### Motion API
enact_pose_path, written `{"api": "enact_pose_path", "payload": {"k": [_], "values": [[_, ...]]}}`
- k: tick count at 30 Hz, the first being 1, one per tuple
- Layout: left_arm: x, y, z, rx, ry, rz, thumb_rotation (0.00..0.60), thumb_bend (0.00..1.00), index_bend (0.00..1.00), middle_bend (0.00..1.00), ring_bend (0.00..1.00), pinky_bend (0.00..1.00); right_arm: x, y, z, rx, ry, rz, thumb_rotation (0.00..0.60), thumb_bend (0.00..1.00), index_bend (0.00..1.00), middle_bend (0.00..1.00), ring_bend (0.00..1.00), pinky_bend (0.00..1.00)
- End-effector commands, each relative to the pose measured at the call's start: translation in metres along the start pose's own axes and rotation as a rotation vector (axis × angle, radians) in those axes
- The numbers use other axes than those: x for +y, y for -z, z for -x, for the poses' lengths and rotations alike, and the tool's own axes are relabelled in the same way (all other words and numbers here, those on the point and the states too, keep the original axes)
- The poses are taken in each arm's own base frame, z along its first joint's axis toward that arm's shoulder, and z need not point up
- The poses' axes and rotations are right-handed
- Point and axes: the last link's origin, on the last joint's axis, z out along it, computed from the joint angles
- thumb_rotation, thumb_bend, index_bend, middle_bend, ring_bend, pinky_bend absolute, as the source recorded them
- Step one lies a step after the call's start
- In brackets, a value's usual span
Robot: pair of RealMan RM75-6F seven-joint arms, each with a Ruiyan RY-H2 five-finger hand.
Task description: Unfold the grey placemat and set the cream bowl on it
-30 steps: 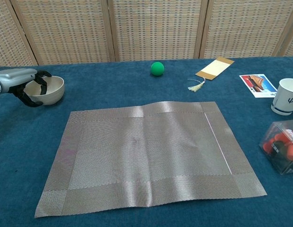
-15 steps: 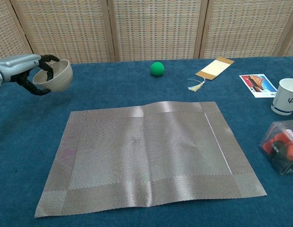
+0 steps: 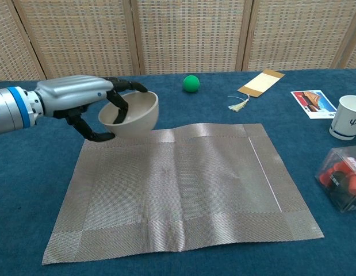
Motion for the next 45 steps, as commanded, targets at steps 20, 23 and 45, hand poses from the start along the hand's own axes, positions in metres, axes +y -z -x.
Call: {"api": "enact_pose_path", "payload": {"k": [20, 23, 45], "values": [[0.060, -0.026, 0.016, -0.084, -0.227, 0.147, 0.600, 0.16, 0.02, 0.00, 0.00, 0.00, 0.003, 0.000, -0.004, 0.009, -0.011, 0.006, 0.600, 0.00, 0.00, 0.00, 0.00, 0.00], [0.057, -0.023, 0.012, -0.069, -0.217, 0.144, 0.600, 0.09, 0.00, 0.00, 0.00, 0.00, 0.003, 0.000, -0.004, 0.007, -0.011, 0.004, 0.600, 0.00, 0.00, 0.00, 0.00, 0.00], [-0.038, 0.147, -0.045, 0.298, 0.047, -0.700, 0.600, 0.06, 0.00, 0.00, 0.00, 0.00, -0.006, 0.007, -0.006, 0.015, 0.014, -0.019, 0.600, 0.00, 0.00, 0.00, 0.00, 0.00]]}}
